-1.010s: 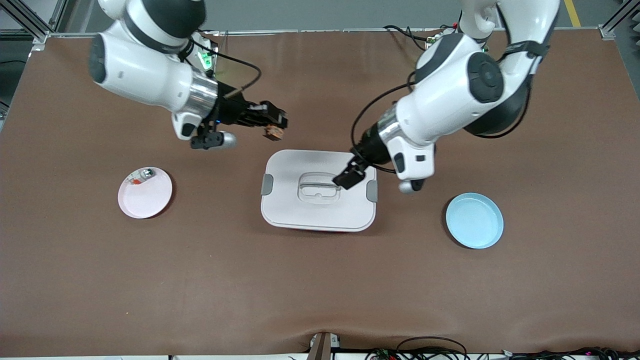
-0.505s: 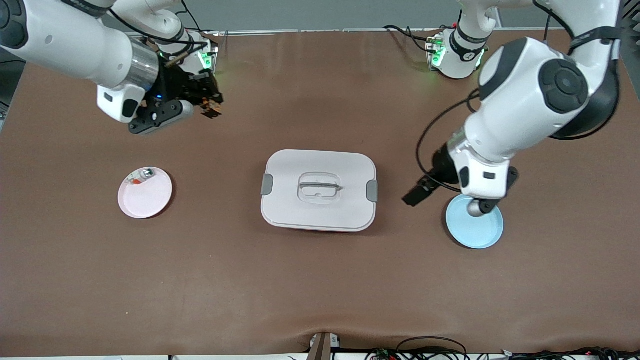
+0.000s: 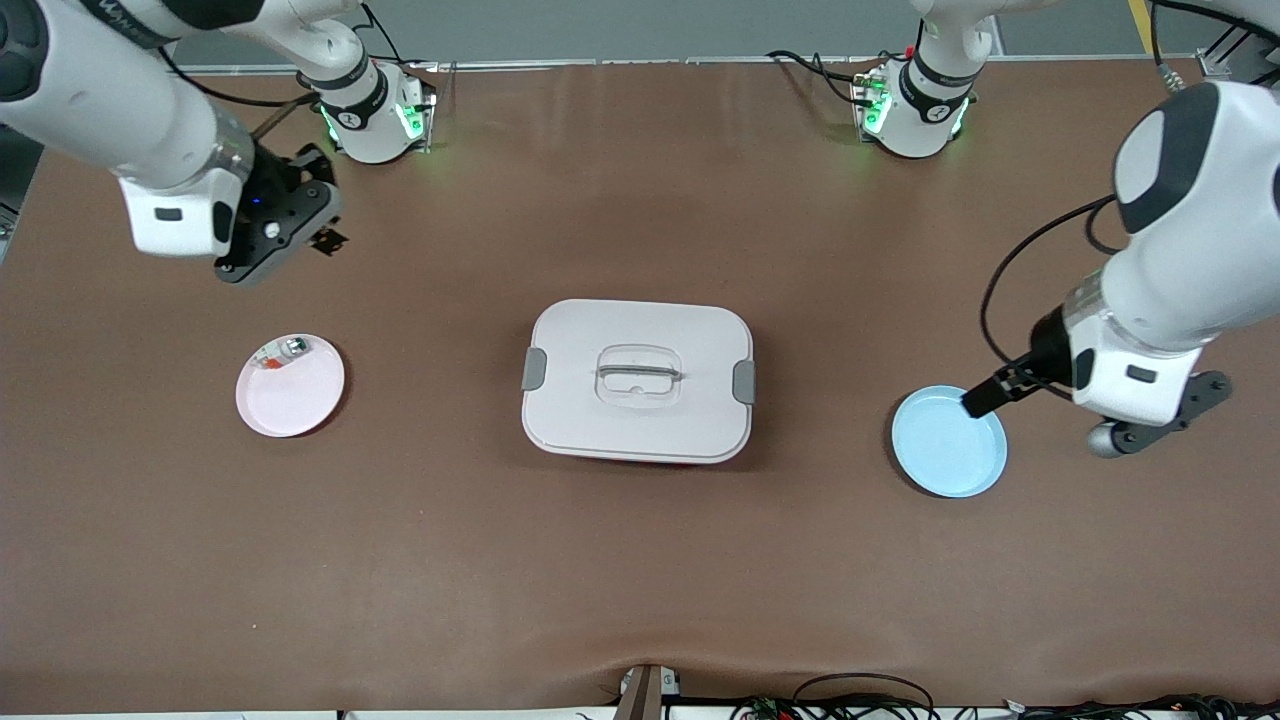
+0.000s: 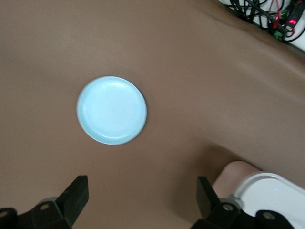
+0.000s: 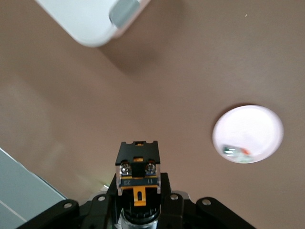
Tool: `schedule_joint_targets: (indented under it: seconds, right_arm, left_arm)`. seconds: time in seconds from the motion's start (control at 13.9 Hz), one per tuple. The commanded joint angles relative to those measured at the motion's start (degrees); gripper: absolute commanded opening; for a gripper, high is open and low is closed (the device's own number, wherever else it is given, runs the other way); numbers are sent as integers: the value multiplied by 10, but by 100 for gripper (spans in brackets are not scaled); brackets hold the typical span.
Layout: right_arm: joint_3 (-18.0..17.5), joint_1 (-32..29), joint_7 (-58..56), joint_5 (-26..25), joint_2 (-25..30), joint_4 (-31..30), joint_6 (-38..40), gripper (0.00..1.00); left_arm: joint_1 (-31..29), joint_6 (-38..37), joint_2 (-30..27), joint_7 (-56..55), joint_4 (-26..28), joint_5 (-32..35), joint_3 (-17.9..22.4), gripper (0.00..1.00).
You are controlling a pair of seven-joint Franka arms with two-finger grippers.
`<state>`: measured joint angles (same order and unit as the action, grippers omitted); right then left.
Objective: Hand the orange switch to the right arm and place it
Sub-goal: 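Carry the switch with the right gripper over the white plate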
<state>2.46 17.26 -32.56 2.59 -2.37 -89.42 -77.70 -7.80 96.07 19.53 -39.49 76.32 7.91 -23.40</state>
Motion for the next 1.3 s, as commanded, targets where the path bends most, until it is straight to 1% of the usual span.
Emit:
schedule_joint_targets:
  seconds: [0.0,0.14,0.29,0.5,0.58,0.65,0.79,0.87,0.94,1.08,1.15,1.23]
  right_arm:
    - [-9,-43,-140,-46,11,-31,-20,0]
    - [-9,-66,-228,-66,25,-79,-77,0]
    - [-9,-94,-304,-68,39,-137,-148,0]
    - [-9,-115,-384,-101,42,-198,-234,0]
    - [-9,-123,-398,-107,41,-218,-262,0]
    - [-9,-136,-413,-108,40,-239,-288,0]
    - [-9,-157,-447,-108,39,-286,-356,0]
    - [-9,-165,-459,-108,38,-308,-385,0]
    - [-9,-170,-474,-108,33,-318,-394,0]
    - [-9,-183,-483,-108,20,-337,-416,0]
    - [-9,-184,-483,-109,19,-354,-443,0]
    - [-9,-185,-483,-113,17,-367,-466,0]
  left_arm:
    - [-8,-36,-35,68,8,35,-2,100]
    - [-35,-57,-52,127,8,35,-3,100]
    - [-50,-80,-66,185,8,33,-3,100]
    - [-56,-96,-79,248,10,26,-3,100]
    - [-57,-98,-88,260,10,24,-2,100]
    - [-49,-100,-97,271,15,23,7,100]
    - [3,-100,-120,278,36,12,70,100]
    - [16,-99,-137,292,53,-12,97,100]
    - [37,-99,-146,303,65,-26,124,100]
    - [94,-99,-161,337,78,-49,203,100]
    - [108,-99,-169,345,87,-67,228,100]
    - [106,-99,-175,346,93,-78,231,100]
